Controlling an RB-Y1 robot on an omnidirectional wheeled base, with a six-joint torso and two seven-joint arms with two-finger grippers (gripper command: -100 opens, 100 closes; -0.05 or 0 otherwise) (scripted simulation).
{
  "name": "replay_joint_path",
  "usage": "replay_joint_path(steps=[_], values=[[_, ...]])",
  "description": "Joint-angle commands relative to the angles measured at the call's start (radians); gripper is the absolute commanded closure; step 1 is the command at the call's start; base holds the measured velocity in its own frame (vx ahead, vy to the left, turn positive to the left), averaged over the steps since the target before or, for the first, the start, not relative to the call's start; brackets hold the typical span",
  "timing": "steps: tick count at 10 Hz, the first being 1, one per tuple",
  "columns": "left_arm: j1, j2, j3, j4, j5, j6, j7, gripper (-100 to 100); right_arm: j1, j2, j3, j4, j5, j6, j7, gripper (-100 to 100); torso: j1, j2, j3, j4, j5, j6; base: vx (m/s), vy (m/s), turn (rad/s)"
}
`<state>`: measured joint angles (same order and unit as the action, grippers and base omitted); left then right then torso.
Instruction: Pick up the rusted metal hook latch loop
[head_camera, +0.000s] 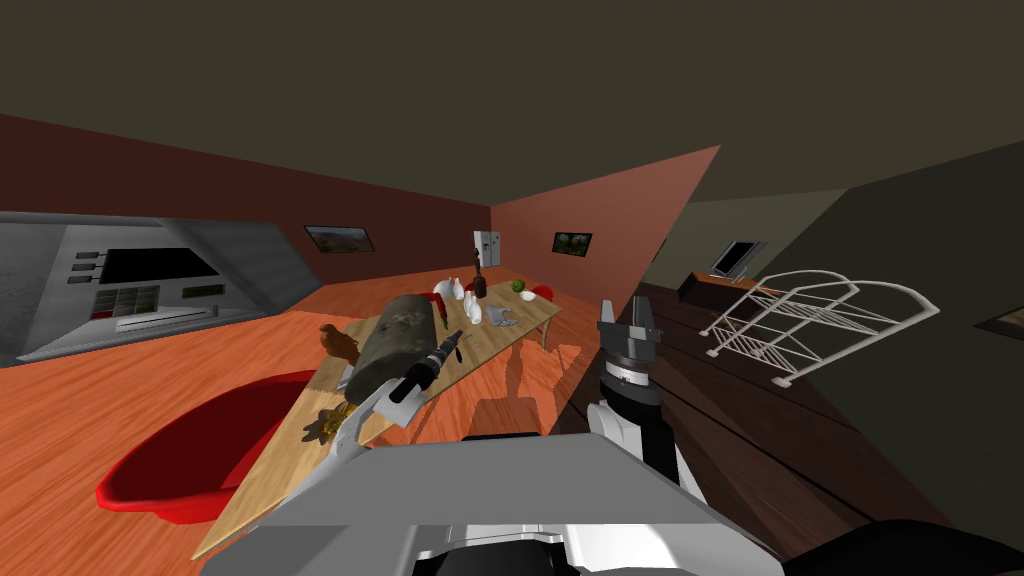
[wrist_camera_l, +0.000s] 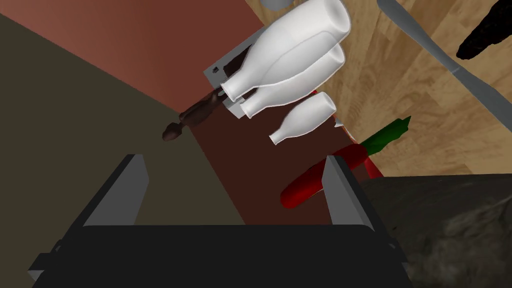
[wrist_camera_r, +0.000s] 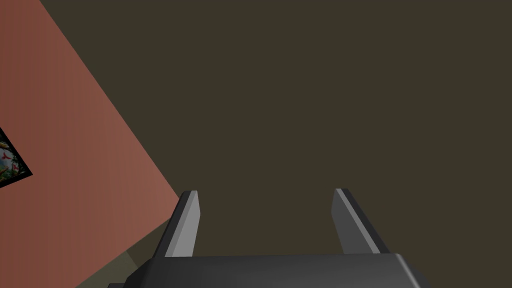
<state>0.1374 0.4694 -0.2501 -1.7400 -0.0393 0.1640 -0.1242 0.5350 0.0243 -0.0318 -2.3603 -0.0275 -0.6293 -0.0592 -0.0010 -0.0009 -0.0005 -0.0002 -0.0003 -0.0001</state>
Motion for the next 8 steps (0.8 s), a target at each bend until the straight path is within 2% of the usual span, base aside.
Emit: replay_joint_path(steps=[1,3,4,8], values=[[-0.011,0.02,-0.019,0.035,-0.006,0.05,-0.015,-100,0.0,0.0,0.0,0.0,0.0,0.0,0.0,0,0.0,0.0,0.0,0.0,0.0,0.0,0.015,-0.021,-0.016],[-0.036,0.039,-0.041,0.095,-0.009,0.098,-0.031,-100,0.0,0.0,0.0,0.0,0.0,0.0,0.0,0,0.0,-0.001,0.0,0.0,0.0,0.0,0.029,-0.023,-0.022],[-0.036,0.039,-0.041,0.095,-0.009,0.098,-0.031,-100,0.0,0.0,0.0,0.0,0.0,0.0,0.0,0,-0.001,-0.001,-0.001,0.0,0.0,0.0,0.024,-0.015,-0.008],[-0.074,0.062,-0.081,0.206,-0.016,0.166,-0.058,-100,0.0,0.0,0.0,0.0,0.0,0.0,0.0,0,0.0,-0.002,-0.001,0.0,0.0,0.0,0.041,-0.012,-0.039]])
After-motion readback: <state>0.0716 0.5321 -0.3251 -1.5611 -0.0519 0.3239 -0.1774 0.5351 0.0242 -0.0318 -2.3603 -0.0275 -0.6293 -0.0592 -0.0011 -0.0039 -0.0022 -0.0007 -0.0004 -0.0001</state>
